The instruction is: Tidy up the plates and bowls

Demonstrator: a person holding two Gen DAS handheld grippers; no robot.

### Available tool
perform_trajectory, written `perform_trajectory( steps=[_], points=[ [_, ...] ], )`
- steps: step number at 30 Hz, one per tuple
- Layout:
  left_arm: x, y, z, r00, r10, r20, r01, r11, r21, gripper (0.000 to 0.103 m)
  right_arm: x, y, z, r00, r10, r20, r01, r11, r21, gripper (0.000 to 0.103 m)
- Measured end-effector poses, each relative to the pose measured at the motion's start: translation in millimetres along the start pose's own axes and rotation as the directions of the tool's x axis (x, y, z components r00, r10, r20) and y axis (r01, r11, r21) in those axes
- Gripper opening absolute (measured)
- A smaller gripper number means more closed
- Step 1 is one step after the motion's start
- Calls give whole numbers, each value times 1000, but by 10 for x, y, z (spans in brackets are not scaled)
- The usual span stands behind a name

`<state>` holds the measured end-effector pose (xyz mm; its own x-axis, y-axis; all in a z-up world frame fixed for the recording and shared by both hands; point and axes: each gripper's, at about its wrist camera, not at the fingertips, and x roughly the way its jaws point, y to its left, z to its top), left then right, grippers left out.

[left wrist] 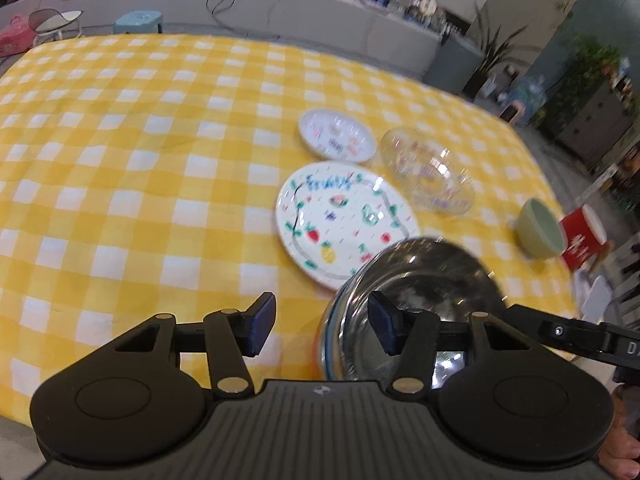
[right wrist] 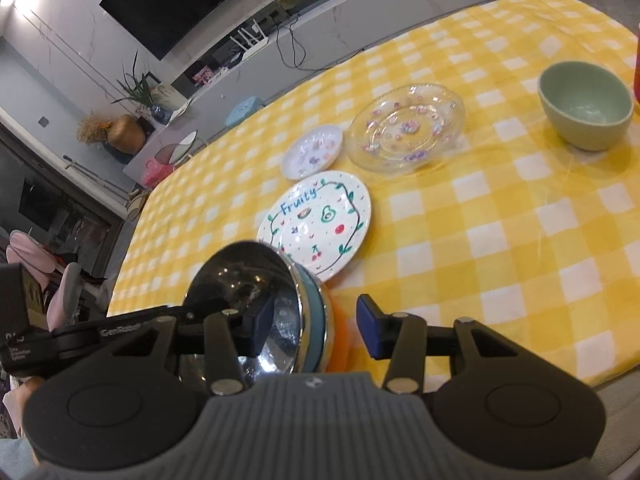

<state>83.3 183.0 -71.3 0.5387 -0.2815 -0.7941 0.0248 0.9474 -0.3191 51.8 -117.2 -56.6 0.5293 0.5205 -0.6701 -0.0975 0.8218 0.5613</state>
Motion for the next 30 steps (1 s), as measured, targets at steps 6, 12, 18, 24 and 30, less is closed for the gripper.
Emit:
perform_trajectory(
  steps=[6,12,18,24,30],
  points=[
    [-140,14,44,995,-44,94,49,997,-54,65,-210,-68,80,998,-1,68,-1,1000,28,47],
    [-378,-7,73,967,-81,244,104,991,-83,65,-360,-79,129,992,-38,121,39,999,-8,47],
    [-461,25,103,958,-51,282,95,985,-143,65,-504,-168,191,975,-145,169,152,988,-29,47],
    [-428,128,104,964,21,265,32,981,-193,65,-511,-358,229,973,-160,164,158,987,23,47],
    [-374,158,114,964,65,259,-11,979,-206,65,-506,-512,274,965,-198,172,187,979,78,47]
  ],
)
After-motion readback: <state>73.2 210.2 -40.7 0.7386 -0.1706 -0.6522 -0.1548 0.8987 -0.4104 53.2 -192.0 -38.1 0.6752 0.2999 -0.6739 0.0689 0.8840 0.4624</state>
